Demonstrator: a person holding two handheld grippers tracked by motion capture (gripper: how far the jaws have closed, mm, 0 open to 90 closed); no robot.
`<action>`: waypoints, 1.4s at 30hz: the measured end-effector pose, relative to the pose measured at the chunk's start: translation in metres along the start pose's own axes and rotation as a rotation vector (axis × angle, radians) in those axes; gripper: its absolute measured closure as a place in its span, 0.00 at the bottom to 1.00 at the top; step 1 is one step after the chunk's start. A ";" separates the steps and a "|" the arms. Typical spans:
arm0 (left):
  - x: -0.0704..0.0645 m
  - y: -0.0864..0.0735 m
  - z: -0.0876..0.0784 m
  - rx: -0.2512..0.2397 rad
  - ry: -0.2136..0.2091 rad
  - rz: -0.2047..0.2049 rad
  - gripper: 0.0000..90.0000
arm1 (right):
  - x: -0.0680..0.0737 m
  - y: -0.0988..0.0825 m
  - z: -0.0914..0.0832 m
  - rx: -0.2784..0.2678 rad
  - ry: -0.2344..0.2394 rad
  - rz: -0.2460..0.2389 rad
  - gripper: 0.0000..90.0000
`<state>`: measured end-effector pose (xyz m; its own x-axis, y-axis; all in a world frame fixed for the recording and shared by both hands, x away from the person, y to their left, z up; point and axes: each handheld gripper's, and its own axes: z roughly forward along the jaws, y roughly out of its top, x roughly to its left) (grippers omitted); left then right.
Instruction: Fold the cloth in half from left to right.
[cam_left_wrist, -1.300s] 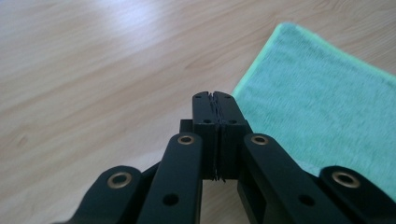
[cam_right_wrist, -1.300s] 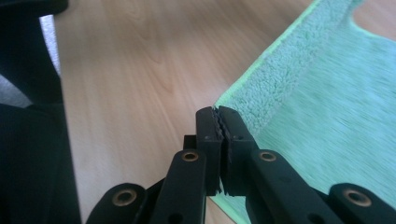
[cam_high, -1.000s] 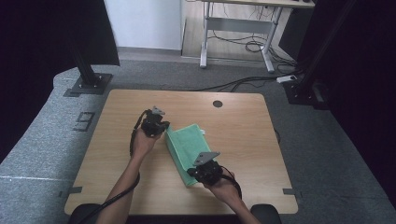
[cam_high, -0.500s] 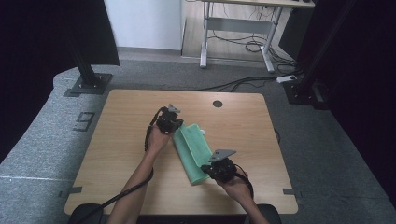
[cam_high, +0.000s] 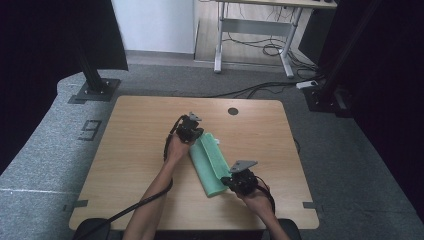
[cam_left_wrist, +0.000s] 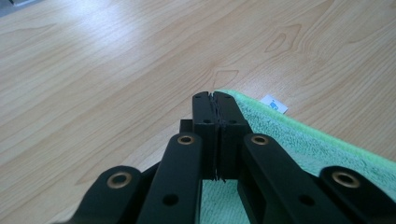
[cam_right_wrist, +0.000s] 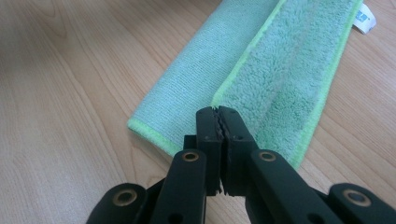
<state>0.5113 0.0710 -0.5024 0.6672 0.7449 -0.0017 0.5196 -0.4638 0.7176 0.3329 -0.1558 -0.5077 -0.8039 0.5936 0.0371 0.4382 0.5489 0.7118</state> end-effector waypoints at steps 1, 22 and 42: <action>-0.001 0.000 0.002 -0.002 0.002 -0.003 0.98 | 0.000 0.000 0.000 0.000 0.000 -0.001 0.97; -0.001 0.000 0.009 -0.010 0.038 -0.005 0.62 | -0.008 -0.006 0.000 0.019 -0.026 0.016 0.89; -0.012 -0.036 -0.023 0.024 -0.026 -0.018 0.20 | -0.042 0.000 -0.001 0.035 -0.143 0.059 0.53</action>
<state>0.4727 0.0901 -0.5128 0.6711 0.7406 -0.0328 0.5440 -0.4619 0.7006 0.3663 -0.1818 -0.5084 -0.7122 0.7016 -0.0241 0.4984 0.5295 0.6865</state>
